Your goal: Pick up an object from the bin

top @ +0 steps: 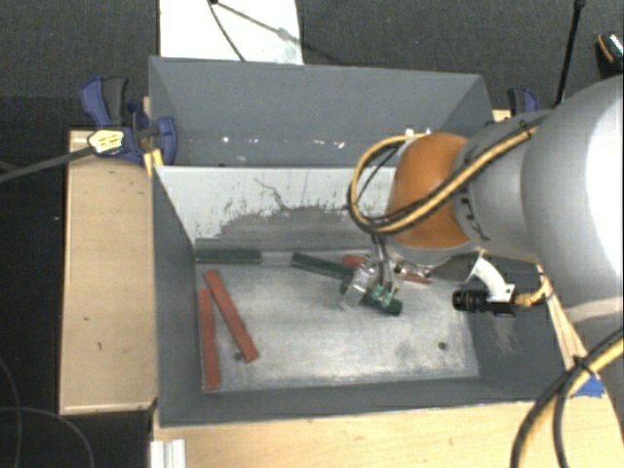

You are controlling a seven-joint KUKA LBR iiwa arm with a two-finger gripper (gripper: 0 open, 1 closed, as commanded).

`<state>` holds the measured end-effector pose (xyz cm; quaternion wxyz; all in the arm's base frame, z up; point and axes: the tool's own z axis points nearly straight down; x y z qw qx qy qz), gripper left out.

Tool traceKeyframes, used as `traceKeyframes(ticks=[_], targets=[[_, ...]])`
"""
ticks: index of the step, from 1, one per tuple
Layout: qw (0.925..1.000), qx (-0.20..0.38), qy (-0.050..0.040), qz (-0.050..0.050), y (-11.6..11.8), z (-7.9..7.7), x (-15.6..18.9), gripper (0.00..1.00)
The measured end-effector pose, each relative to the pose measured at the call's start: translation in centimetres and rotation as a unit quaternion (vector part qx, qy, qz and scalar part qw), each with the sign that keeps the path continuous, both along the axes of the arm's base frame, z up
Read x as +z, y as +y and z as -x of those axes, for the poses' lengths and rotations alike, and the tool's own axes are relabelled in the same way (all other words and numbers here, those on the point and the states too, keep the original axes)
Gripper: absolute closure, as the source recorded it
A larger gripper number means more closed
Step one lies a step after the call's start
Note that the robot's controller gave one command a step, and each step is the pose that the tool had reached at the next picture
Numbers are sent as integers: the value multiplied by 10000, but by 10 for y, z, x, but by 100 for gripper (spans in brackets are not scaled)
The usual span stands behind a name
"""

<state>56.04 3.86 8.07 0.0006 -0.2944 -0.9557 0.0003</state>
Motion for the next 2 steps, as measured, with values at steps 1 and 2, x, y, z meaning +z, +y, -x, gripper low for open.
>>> traceKeyframes(ticks=[1,2], targets=[[9999,146,-50,-7,1,16,105,100],[10000,81,-42,-4,-4,26,159,100]])
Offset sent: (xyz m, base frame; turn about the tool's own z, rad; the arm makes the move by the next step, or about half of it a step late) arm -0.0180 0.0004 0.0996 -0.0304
